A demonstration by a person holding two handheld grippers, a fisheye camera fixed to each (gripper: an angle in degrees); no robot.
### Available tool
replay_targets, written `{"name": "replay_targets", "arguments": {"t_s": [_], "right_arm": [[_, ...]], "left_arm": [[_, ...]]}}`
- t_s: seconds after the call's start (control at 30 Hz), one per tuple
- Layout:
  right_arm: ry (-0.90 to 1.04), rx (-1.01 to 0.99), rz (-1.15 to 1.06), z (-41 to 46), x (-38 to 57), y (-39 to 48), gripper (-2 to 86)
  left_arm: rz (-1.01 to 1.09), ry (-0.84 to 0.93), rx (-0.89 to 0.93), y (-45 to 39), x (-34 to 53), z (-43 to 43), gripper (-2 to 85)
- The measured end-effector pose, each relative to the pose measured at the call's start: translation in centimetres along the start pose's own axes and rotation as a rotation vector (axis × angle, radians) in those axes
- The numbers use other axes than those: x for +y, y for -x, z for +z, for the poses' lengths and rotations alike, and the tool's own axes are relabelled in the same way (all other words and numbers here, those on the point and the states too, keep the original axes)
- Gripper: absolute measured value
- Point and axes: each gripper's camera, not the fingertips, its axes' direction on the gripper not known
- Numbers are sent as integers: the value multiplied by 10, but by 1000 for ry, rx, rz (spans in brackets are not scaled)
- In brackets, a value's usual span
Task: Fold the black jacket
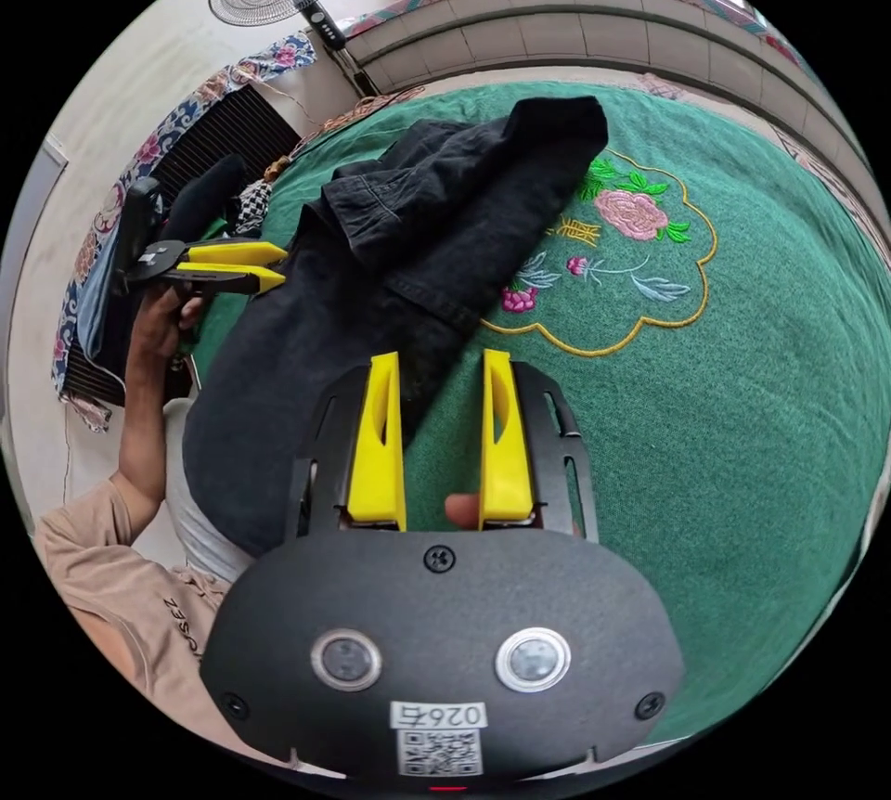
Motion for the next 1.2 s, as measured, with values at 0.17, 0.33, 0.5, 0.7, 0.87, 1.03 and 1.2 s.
{"name": "replay_targets", "arguments": {"t_s": [0.17,0.33,0.5,0.7,0.87,1.03,1.2], "right_arm": [[-31,-50,35,3,6,18,28],[-39,-107,-13,-2,9,41,-6],[-112,-149,-47,-46,4,54,-11],[-110,114,6,-75,9,66,14],[-238,144,-154,-112,31,144,49],[-130,-50,-480,-89,71,261,80],[33,-24,-749,-38,106,346,159]], "left_arm": [[-97,-31,195,34,28,-1,136],[-74,11,280,43,32,21,72],[21,-21,472,22,32,41,51],[126,-38,444,5,38,30,60],[14,-164,421,59,82,-6,85],[-133,-340,412,103,109,-25,132],[-183,-311,316,115,112,-17,185]]}}
